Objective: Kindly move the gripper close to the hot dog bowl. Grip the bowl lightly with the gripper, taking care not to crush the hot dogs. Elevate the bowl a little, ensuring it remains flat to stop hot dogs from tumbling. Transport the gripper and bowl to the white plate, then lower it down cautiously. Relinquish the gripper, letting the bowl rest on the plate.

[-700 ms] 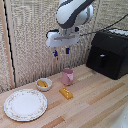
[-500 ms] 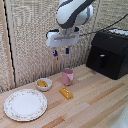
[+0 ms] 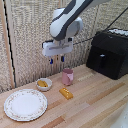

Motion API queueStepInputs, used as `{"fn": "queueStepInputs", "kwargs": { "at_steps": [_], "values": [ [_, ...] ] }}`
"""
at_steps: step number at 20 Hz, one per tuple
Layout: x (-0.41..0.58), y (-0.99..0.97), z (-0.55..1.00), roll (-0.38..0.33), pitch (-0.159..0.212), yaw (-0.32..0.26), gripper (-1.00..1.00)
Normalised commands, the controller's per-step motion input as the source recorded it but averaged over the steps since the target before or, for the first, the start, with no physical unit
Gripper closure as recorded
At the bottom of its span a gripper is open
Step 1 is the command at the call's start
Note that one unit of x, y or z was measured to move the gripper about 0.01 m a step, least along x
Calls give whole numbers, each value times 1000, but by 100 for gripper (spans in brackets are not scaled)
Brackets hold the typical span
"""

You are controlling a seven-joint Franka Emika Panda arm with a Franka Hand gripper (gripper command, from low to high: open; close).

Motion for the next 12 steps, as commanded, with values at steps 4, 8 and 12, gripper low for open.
{"fn": "queueStepInputs", "kwargs": {
  "at_steps": [4, 8, 12],
  "values": [
    [319, 80, -412, 0, 121, -1, -100],
    [225, 124, -361, 0, 80, 0, -100],
    [127, 146, -312, -28, 50, 0, -100]
  ]
}}
